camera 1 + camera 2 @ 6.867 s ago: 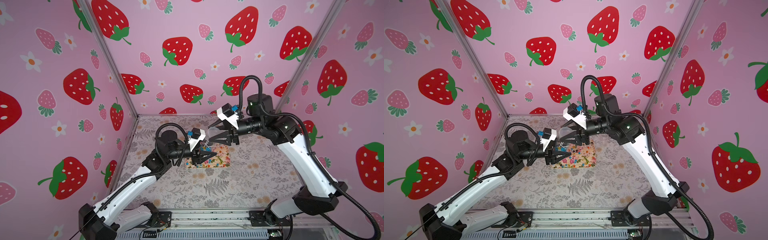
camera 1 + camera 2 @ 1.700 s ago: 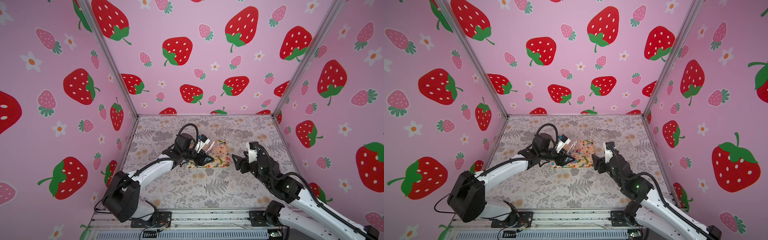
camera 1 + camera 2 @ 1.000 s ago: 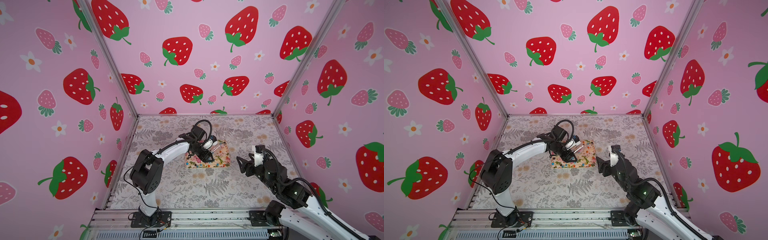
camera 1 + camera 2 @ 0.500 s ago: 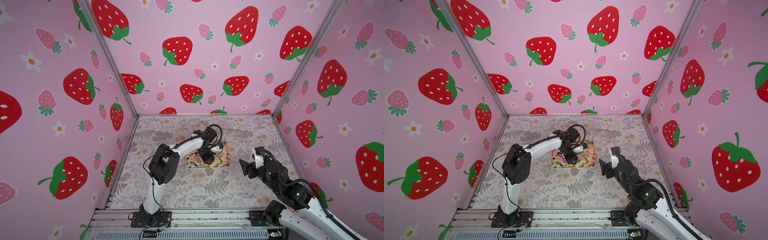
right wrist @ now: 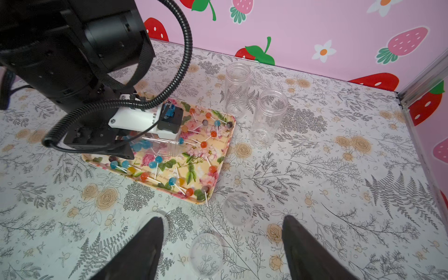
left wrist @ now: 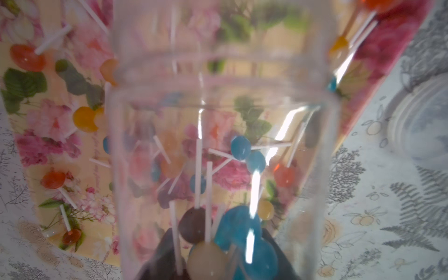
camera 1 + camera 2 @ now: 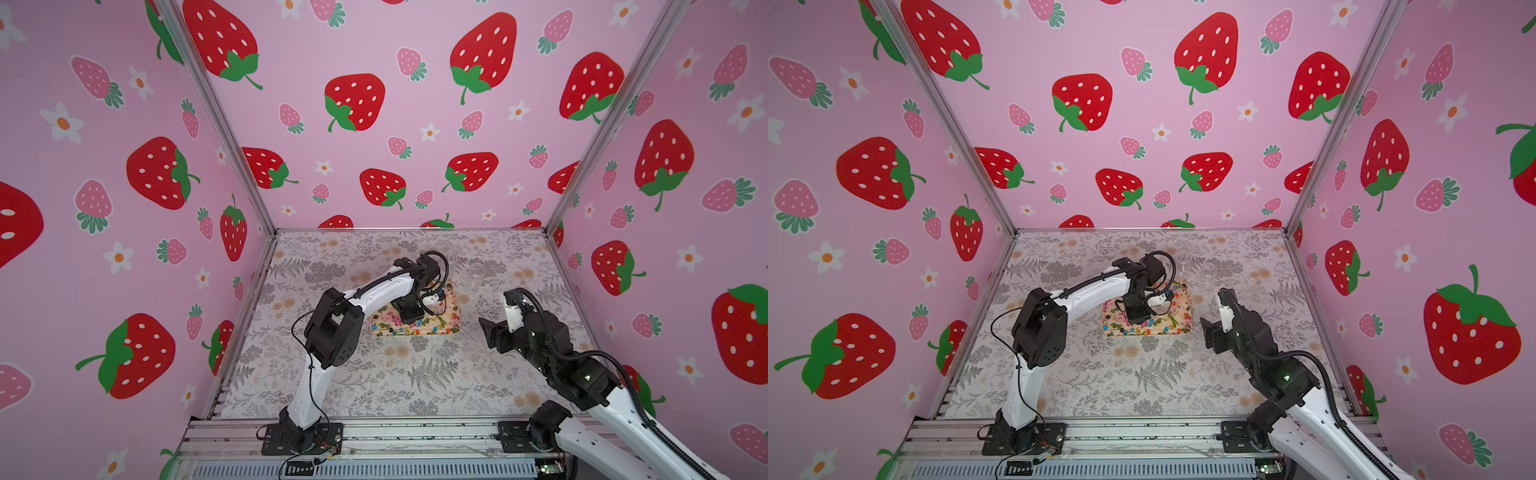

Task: Pour the candies out of the jar
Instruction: 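Pour the candies out of the jar onto the tray.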

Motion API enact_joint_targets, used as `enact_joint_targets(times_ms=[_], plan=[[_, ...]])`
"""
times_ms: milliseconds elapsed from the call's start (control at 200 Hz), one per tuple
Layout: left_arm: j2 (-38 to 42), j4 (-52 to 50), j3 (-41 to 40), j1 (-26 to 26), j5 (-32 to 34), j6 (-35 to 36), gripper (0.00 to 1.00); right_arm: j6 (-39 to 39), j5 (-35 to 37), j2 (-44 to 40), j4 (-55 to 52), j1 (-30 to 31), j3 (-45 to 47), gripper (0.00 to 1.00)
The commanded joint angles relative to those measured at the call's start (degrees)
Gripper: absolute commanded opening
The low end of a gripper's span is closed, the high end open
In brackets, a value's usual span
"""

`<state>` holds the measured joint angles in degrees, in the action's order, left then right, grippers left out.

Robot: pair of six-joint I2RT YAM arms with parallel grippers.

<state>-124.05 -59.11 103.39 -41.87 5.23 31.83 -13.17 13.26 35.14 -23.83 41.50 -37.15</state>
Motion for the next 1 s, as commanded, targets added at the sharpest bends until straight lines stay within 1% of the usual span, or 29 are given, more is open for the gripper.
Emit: enact_joint_targets(times_ms=[0,190,355,425,490,690,825,996], plan=[[-1.60,-2.48,2.62,-0.52,5.43,2.21,0.46,-0.01,-1.44,-1.87,-0.86,-0.36,-1.17,0.79],[-1.75,-1.71,2.62,-1.41,9.90,4.02,0.47,-0.52,-2.06,-4.05,-4.06,-0.43,-2.22,0.79],[-3.35,-1.14,3.40,-2.54,15.24,5.81,0.47,-0.41,-2.70,-5.83,-10.57,-0.45,-5.92,0.79],[-3.99,-1.00,3.73,-2.89,16.22,6.06,0.46,0.03,-2.75,-6.70,-12.41,-0.37,-6.62,0.79],[-4.52,-0.83,3.74,-3.24,17.62,6.66,0.46,0.49,-3.11,-7.64,-13.05,-0.43,-6.63,0.79],[-4.47,0.77,3.10,-4.97,26.38,9.68,0.46,1.77,-5.22,-9.30,-13.52,-0.43,-6.99,0.79],[-3.66,1.10,3.04,-5.84,28.24,9.93,0.46,2.22,-6.91,-9.21,-15.04,-0.45,-7.90,0.80],[-3.09,2.57,0.92,-6.53,33.08,12.45,0.47,1.93,-8.21,-10.38,-16.59,-0.40,-8.42,0.80]])
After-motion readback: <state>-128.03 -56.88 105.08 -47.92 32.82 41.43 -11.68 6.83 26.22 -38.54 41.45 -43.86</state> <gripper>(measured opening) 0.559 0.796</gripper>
